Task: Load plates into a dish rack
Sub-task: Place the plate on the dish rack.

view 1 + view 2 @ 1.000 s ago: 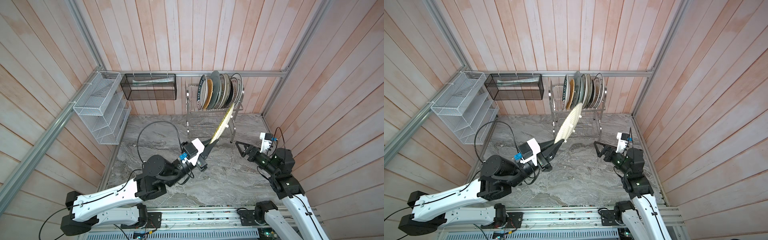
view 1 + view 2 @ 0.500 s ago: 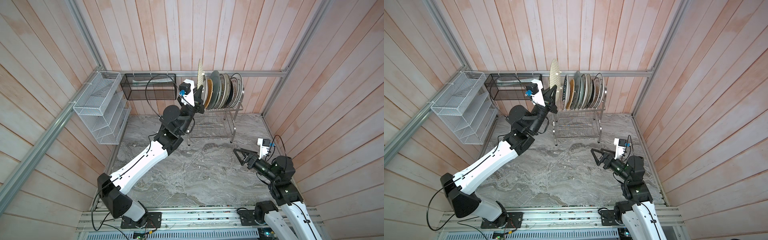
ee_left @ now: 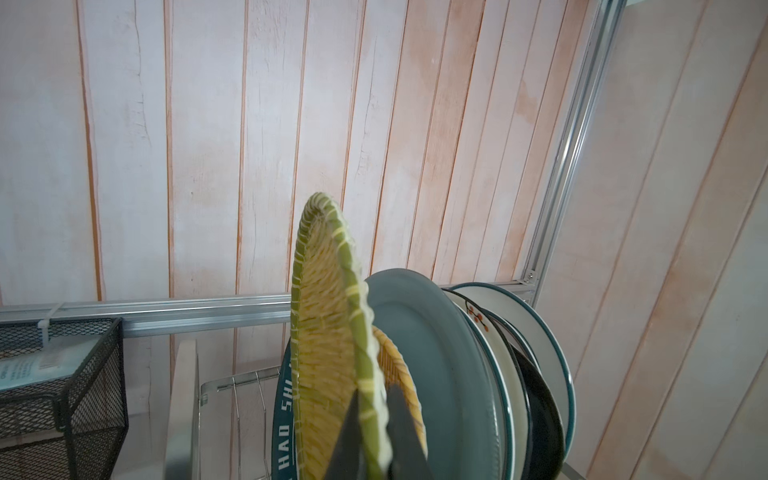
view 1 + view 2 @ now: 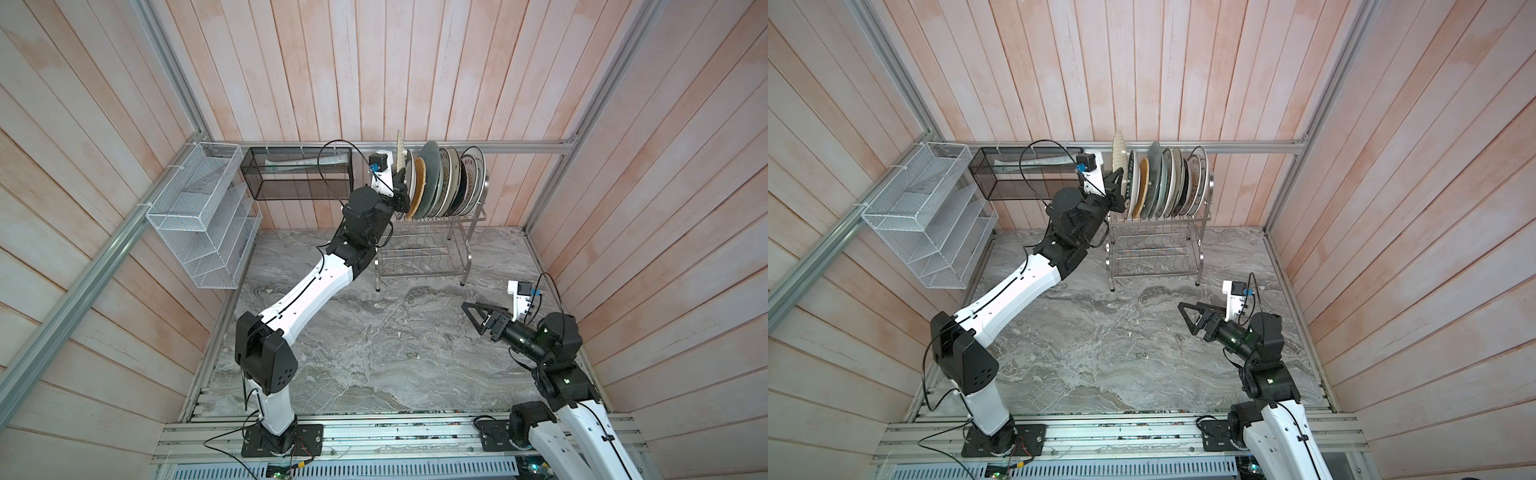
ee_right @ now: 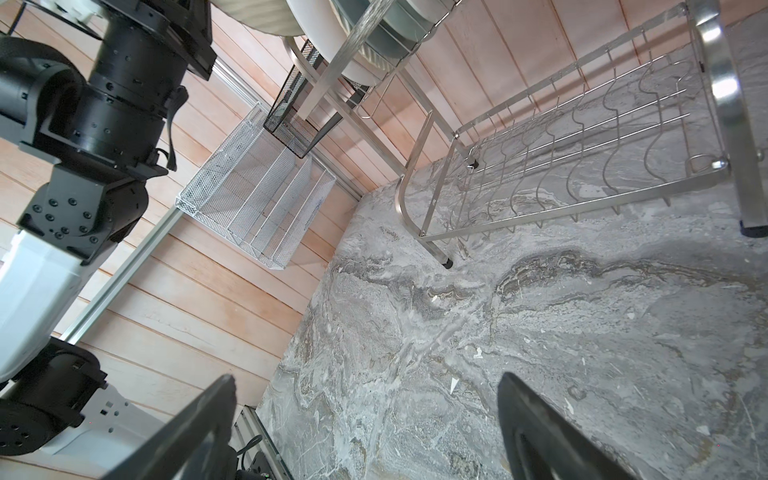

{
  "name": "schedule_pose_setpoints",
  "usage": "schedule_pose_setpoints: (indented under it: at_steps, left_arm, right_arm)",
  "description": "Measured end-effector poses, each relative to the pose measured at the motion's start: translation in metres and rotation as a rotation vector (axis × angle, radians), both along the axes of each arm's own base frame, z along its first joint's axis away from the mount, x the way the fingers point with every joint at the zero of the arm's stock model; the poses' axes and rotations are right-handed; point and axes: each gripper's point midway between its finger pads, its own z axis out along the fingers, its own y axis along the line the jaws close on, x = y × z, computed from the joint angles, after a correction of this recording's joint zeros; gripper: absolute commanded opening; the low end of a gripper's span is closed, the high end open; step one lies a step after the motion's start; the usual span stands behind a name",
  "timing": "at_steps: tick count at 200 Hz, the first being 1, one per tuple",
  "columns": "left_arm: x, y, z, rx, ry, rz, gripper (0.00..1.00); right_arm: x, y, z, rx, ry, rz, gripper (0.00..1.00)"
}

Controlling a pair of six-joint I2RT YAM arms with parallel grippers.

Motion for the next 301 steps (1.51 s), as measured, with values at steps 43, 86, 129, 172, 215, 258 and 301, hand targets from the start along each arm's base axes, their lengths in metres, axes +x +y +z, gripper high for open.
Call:
schedule_pose_setpoints:
  at_steps: [43,86,129,172,215,258,301]
  left_arm:
    - [0.017,-0.003,-0.024,0.024,0.047,0.025,0.0]
    - [0.029,-0.003,-0.037,0.051,0.066,0.065,0.0]
    - [0.033,0.002,-0.038,0.066,0.062,0.103,0.0]
    - [0.036,0.005,-0.04,0.071,0.064,0.11,0.0]
    - [0.04,0.005,-0.047,0.077,0.075,0.12,0.0]
    - [0.043,0.008,-0.053,0.074,0.088,0.138,0.0]
    - [0.048,0.008,-0.073,0.097,0.121,0.143,0.0]
  right_arm:
    - [-0.003,0.002,0.002,0.005,-0.007,0.013,0.98]
    - [-0.005,0.004,-0.003,0.009,0.002,0.021,0.98]
    - [-0.005,0.005,-0.007,0.016,0.018,0.027,0.98]
    - [-0.005,0.007,-0.01,0.02,0.029,0.03,0.98]
    - [-0.005,0.007,-0.012,0.02,0.028,0.033,0.98]
    - [-0.005,0.007,-0.011,0.02,0.028,0.033,0.98]
    - [-0.005,0.007,-0.011,0.02,0.028,0.033,0.98]
